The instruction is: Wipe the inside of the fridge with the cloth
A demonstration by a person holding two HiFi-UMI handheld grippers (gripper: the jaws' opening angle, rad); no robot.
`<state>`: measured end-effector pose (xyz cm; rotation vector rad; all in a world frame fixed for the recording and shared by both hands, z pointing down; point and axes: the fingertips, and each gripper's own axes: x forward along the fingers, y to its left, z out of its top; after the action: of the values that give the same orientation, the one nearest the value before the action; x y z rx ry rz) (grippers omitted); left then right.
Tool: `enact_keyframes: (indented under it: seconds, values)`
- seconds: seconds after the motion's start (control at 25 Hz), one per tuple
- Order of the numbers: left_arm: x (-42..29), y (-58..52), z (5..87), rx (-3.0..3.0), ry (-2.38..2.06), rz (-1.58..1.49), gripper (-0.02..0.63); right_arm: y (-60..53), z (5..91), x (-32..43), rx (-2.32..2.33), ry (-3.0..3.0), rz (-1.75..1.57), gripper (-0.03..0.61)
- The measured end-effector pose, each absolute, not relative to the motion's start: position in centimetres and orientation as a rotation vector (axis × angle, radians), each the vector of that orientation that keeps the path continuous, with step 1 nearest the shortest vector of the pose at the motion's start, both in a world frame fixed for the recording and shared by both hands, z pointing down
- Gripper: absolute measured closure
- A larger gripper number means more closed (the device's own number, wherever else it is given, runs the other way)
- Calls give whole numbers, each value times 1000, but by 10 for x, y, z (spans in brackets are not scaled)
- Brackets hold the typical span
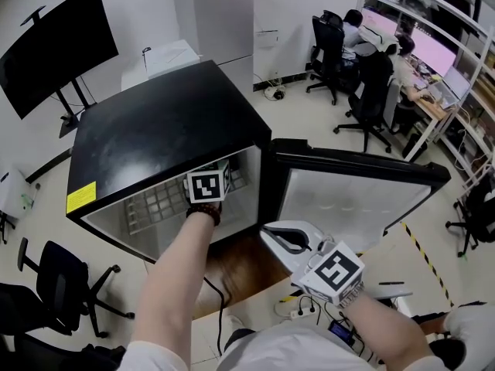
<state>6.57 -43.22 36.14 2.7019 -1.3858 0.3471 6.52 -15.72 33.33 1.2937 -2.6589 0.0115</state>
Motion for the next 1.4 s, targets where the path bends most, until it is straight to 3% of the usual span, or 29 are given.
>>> enact_keyframes:
  seconds: [1.4]
  values:
    - [89,-350,361,2920,-1238,432,538,-110,338,55,1214,-2681,13,577]
